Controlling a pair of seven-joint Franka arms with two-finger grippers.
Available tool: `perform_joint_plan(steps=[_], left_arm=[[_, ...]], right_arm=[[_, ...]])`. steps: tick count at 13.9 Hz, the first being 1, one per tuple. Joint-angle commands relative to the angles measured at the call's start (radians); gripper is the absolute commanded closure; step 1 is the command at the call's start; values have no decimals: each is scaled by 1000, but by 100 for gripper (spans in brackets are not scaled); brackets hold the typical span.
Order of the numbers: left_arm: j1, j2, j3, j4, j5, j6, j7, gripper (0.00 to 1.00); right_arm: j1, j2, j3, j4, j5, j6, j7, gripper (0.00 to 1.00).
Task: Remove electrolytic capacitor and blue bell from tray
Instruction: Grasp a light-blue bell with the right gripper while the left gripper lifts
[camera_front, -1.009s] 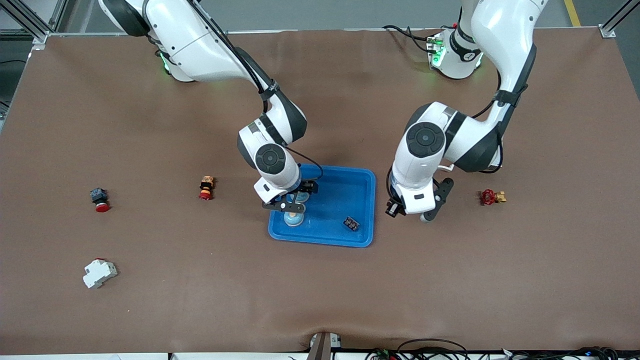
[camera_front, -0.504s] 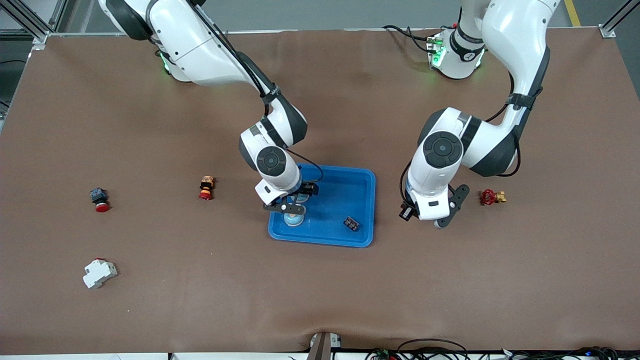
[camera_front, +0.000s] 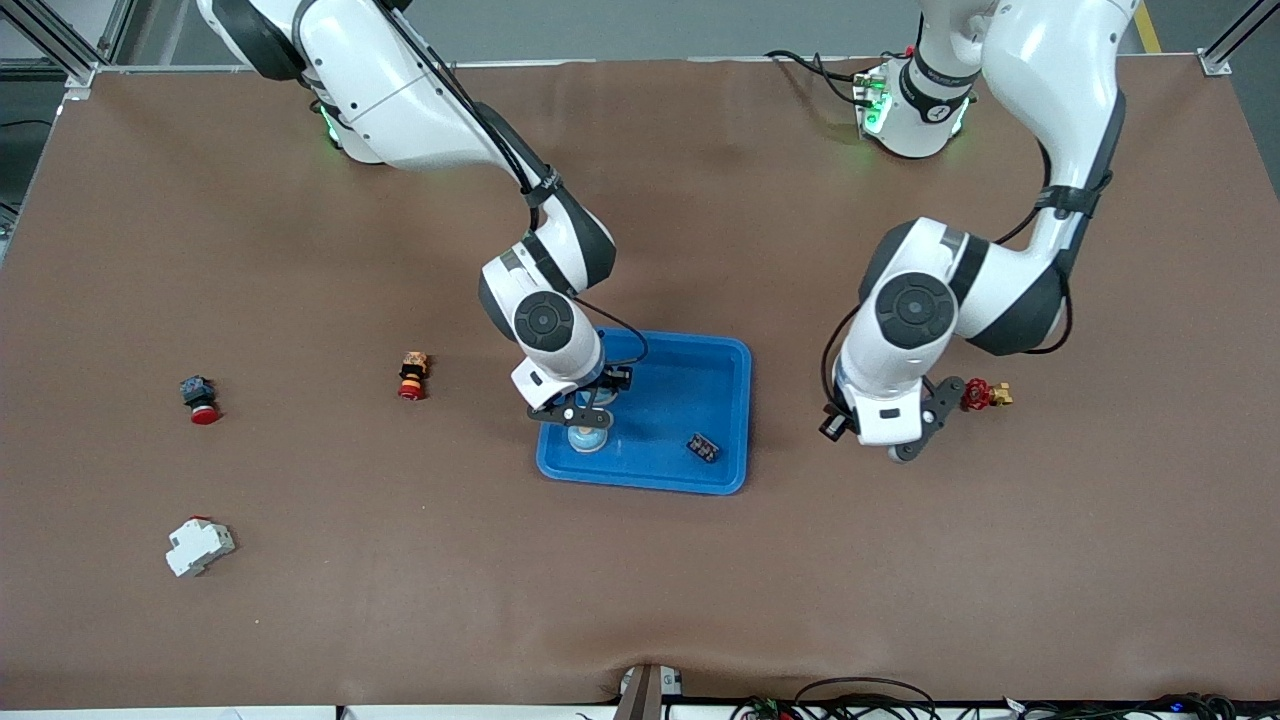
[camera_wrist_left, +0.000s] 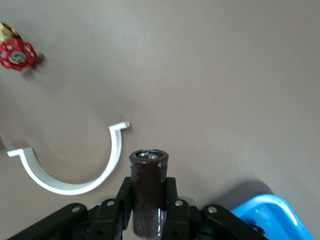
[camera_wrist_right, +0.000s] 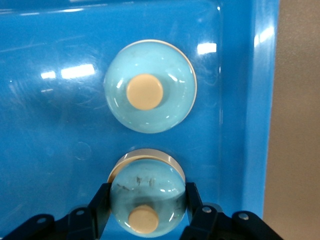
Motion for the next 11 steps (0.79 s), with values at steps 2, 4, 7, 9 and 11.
perform_joint_plan(steps=[2,4,7,9,11], left_arm=[[29,-38,-14,-21,-16,-47,35,100],[32,-47,-15,-23,-16,-76,39,100],[47,-50,-15,-29,-16,-90,39,100],[47,-50,-15,-35,-16,-91,38,100],[53,-50,-14,-44,-15,-93,41,100]], right_arm=[[11,13,-6,22,1,-2,3,85],[9,11,-6,23,1,-3,0,88],[9,4,-6,41,4,-11,-1,87],[8,-7,-6,45,4,-16,-1,87],[6,-53,-6,45,6,-60,-4,87]])
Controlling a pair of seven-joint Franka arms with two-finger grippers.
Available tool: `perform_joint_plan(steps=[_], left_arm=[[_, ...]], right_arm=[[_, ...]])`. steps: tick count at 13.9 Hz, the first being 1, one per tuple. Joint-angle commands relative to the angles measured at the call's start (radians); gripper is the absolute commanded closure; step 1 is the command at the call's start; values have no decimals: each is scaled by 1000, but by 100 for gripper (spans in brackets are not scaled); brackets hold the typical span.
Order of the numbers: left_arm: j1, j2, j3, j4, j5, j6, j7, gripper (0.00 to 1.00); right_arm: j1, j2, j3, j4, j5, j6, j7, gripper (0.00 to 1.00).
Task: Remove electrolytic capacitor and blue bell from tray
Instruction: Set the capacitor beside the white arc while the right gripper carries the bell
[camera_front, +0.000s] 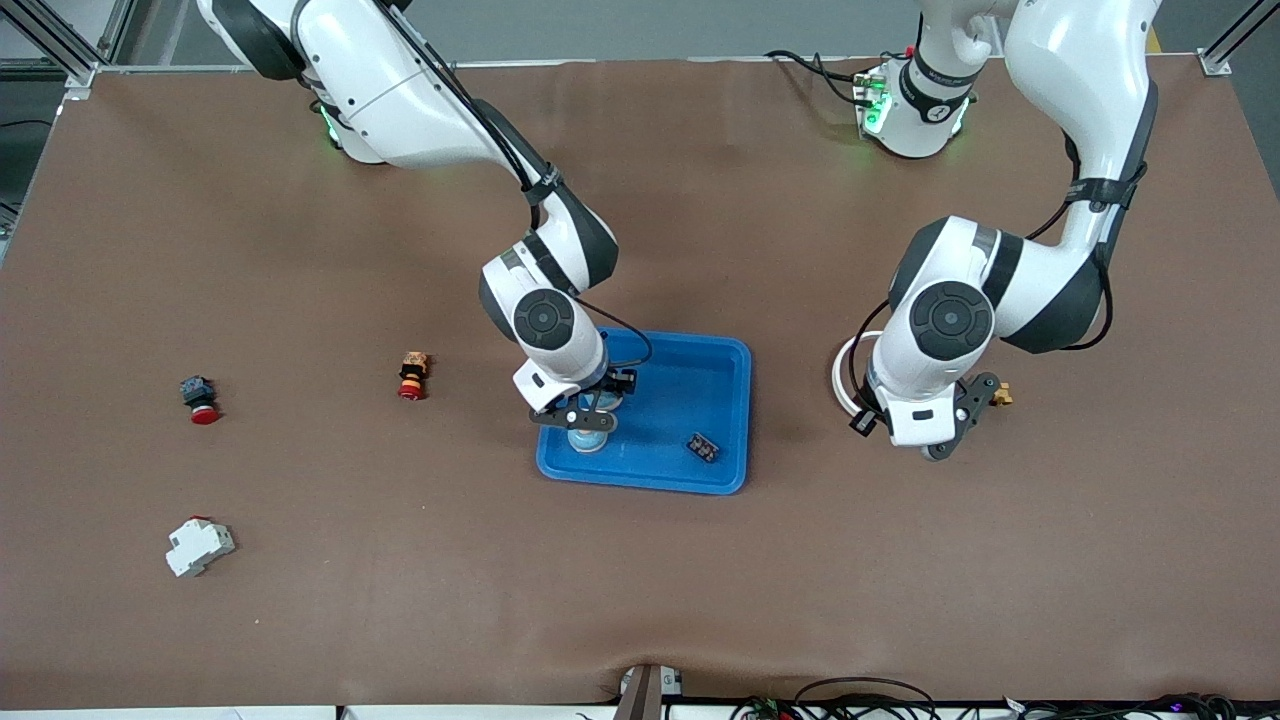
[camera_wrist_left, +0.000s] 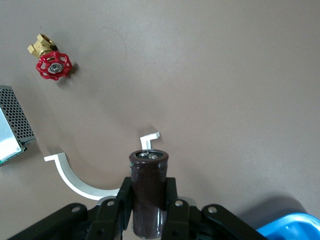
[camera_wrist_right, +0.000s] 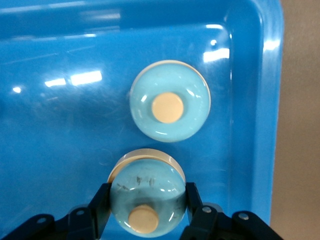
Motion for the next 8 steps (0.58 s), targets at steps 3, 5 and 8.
perform_joint_plan(steps=[3,5,8], left_arm=[[41,-32,-12,-34,-8,-25,60,100],[59,-31,-11,-57,0,-25,76,100],[108,-24,-11,-77,0,-24,152,100]], right_arm=[[-31,-146,-12,2,3,-160,-66,87],[-107,-215,-12,2,4,-251,-210,86],[-221,-275,-12,2,3,-351,-428,86]])
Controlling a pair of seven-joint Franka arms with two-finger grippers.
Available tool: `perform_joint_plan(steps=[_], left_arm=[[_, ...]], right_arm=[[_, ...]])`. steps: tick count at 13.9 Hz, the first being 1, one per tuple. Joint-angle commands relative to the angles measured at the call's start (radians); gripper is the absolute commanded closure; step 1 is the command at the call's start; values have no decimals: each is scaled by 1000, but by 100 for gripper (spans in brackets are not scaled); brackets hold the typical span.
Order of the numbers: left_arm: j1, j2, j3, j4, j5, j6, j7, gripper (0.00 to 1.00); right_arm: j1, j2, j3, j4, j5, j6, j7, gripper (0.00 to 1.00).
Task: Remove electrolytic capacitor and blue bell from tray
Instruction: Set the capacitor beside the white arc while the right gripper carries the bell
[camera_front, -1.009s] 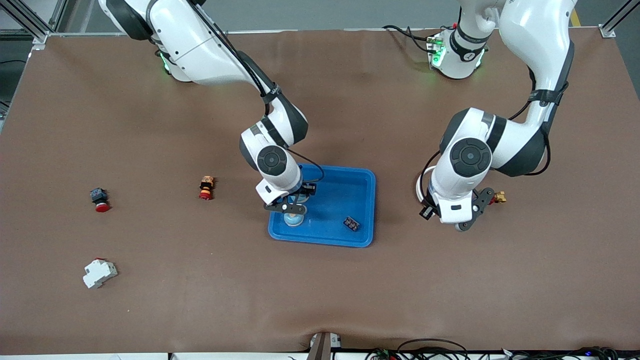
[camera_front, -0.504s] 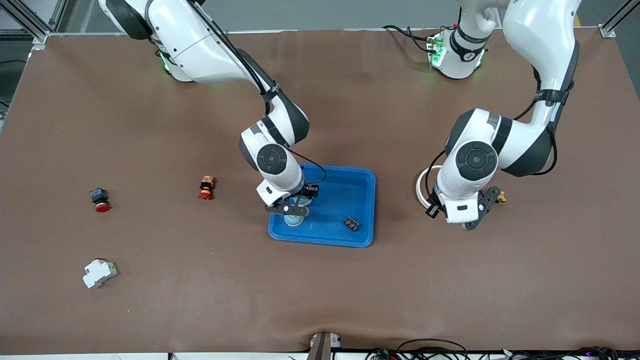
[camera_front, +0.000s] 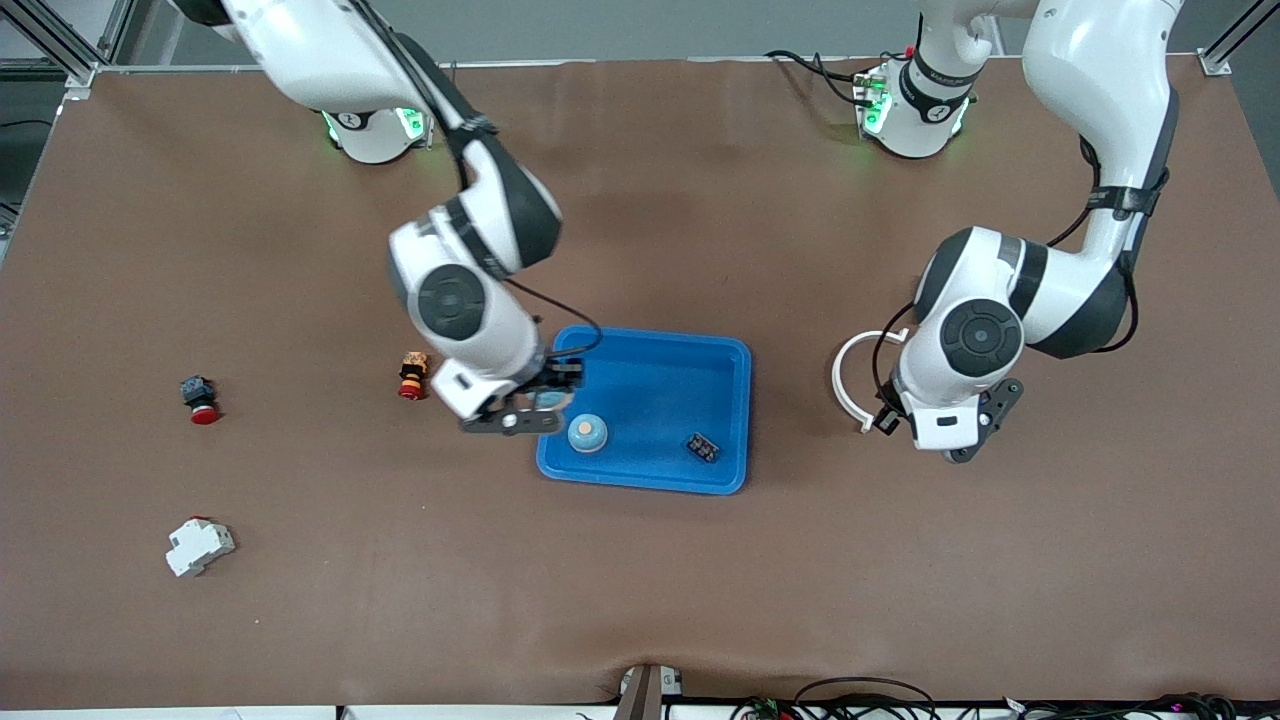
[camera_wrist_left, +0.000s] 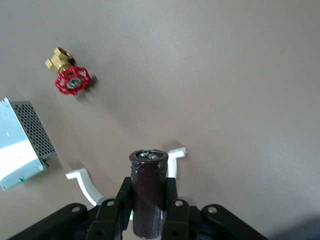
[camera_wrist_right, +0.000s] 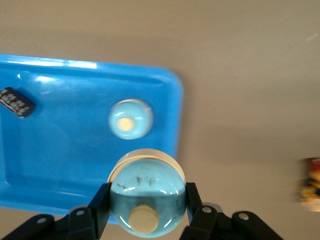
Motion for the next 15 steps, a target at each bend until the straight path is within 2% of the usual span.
perform_joint_plan(steps=[1,4,7,9,12,13,14,15], left_arm=[[55,-20,-11,-41,0,-3,58,100],[115,22,-9,-59,3,12,104,100],[144,47,-9,-110,3,75,105,100],[146,61,-9,-137,2,130,104,100],[141,108,-9,-141,2,182,92,100],[146,116,-9,-141,2,187,89,93],[144,115,-9,-141,2,187,87,50],[143,113,-9,-139,2,187,87,0]], right_arm=[[-120,-56,16,-30,5,-43,-199,85],[-229,-75,16,-30,5,-113,-398,82],[-358,-75,16,-33,5,-121,-647,82],[-422,-72,15,-36,0,-121,-735,82],[-497,-69,15,-39,-67,-118,-862,82],[-505,-69,15,-46,-108,-110,-862,82],[-505,-69,15,-63,-149,-96,-862,82],[-508,-69,15,-89,-160,-74,-862,82]])
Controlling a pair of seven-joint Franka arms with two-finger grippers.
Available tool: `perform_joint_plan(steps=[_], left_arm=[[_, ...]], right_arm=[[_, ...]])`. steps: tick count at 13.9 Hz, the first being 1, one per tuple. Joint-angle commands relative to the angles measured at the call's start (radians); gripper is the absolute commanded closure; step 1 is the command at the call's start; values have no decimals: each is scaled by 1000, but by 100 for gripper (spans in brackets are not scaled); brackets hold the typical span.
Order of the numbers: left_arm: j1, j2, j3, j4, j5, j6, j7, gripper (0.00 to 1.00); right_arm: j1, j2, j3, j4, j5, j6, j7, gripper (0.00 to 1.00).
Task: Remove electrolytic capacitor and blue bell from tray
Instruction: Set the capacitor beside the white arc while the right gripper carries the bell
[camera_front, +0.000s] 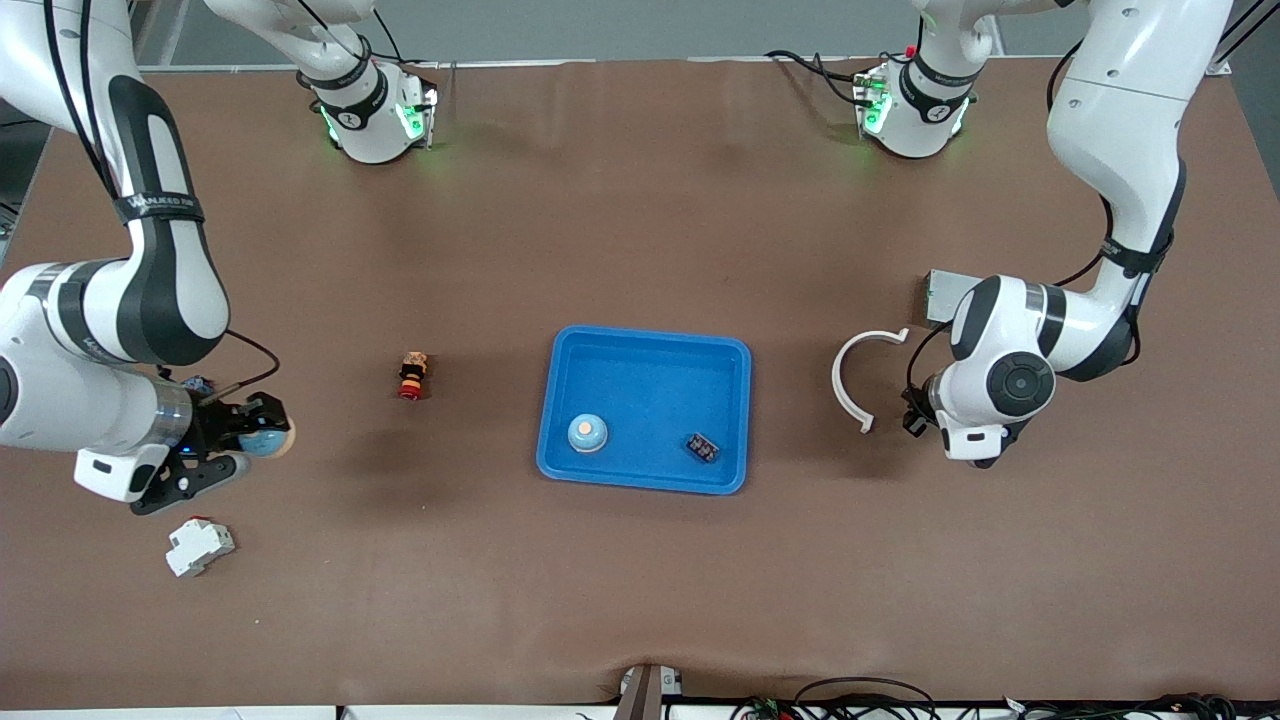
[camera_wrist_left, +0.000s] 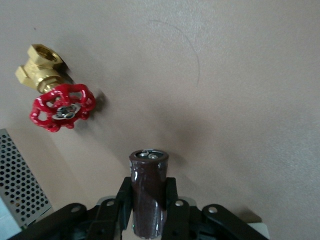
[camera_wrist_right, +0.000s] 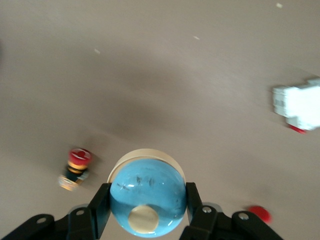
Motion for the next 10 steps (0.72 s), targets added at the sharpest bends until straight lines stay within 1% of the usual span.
perform_joint_plan(steps=[1,3,5,6,8,10], left_arm=[[7,-22,-7,-2,2,8,-12,0],[8,-38,-7,9,0,-6,-7,0],[1,-42,-10,49,0,-6,-10,0],[-9,-48,-12,72,0,-12,-12,0],[-27,-54,-13,113,-5,-69,-13,0],[-70,-49,-13,168,-24,-92,-21,0]], right_arm=[[-25,-24,20,-102,-43,75,-8,82],[-32,-29,20,-189,-41,169,-6,82],[-47,-32,22,-269,-40,252,-8,82],[-46,-30,22,-291,-37,258,-8,82],[-44,-27,22,-325,-32,268,-6,82],[-40,-24,23,-354,-31,289,1,82]])
